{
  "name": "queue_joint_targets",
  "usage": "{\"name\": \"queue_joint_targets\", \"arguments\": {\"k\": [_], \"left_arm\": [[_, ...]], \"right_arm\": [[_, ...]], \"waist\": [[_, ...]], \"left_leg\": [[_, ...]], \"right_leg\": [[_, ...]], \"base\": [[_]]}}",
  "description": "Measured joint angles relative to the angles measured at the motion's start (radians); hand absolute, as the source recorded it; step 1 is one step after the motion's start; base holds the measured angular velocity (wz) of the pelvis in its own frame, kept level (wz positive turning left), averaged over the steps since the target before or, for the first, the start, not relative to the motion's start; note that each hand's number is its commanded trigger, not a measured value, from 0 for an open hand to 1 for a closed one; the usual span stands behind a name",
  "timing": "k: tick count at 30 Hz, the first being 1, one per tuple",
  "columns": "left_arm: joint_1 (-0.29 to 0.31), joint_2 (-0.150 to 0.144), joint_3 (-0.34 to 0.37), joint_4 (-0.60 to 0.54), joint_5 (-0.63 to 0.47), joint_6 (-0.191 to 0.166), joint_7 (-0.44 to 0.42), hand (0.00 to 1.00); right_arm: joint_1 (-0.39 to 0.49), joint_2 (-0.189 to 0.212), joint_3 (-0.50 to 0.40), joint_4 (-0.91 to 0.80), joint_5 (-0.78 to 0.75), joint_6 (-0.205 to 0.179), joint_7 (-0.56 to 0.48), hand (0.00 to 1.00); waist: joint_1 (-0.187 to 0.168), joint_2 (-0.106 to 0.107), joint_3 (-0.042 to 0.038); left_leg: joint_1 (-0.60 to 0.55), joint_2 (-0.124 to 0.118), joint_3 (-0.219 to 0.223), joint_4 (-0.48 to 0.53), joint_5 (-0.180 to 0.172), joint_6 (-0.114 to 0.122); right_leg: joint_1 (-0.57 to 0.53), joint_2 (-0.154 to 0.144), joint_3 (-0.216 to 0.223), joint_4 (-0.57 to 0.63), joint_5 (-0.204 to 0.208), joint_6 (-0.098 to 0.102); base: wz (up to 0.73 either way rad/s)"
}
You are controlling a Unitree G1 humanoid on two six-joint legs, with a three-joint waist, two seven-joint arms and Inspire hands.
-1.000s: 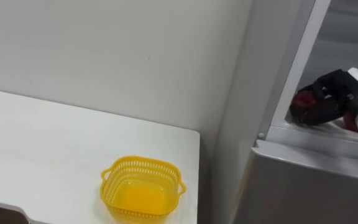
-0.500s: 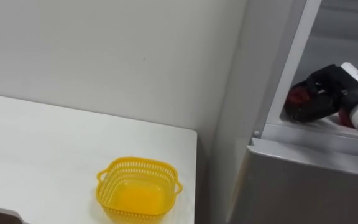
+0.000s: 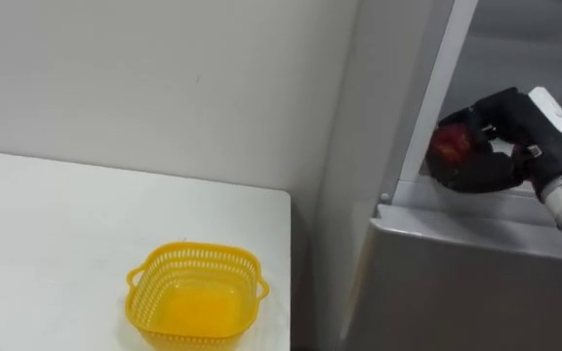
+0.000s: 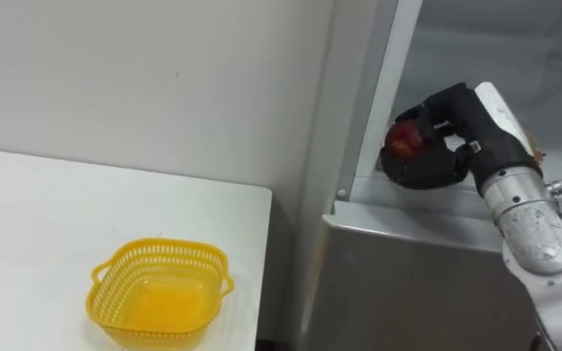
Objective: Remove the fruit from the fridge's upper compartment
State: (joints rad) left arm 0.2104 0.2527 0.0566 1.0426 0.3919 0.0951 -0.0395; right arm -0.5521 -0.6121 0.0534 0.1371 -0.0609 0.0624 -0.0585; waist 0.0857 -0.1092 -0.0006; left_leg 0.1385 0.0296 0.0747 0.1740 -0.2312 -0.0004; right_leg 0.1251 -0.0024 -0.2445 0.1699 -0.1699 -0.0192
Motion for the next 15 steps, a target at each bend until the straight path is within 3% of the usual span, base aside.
{"name": "queue_joint_targets", "arguments": {"k": [6, 10, 15], "left_arm": [[0.023, -0.013, 0.004, -0.001, 0.004, -0.006, 0.030, 0.00], [0.036, -0.025, 0.002, 0.011, 0.005, -0.012, 0.030, 0.00], [0.045, -0.040, 0.001, 0.042, 0.002, -0.019, 0.029, 0.00]], "right_arm": [[0.129, 0.036, -0.047, -0.215, -0.030, -0.006, -0.037, 1.00], [0.197, 0.105, -0.086, -0.325, -0.034, -0.025, -0.051, 1.00], [0.307, 0.120, -0.128, -0.422, -0.071, -0.079, -0.060, 1.00]], "waist": [[-0.011, 0.016, -0.0058], [-0.024, 0.030, -0.0070], [-0.033, 0.047, -0.0035]], "left_leg": [[-0.002, 0.000, 0.005, 0.003, 0.000, 0.000], [0.007, 0.000, 0.010, 0.000, 0.000, 0.000], [0.012, 0.000, 0.009, -0.002, -0.002, 0.002]], "right_leg": [[-0.005, 0.001, 0.010, 0.001, 0.000, 0.000], [-0.001, 0.002, 0.025, 0.002, 0.000, 0.000], [0.001, 0.002, 0.039, 0.005, 0.000, -0.001]], "base": [[-0.03], [-0.04], [-0.04]]}}
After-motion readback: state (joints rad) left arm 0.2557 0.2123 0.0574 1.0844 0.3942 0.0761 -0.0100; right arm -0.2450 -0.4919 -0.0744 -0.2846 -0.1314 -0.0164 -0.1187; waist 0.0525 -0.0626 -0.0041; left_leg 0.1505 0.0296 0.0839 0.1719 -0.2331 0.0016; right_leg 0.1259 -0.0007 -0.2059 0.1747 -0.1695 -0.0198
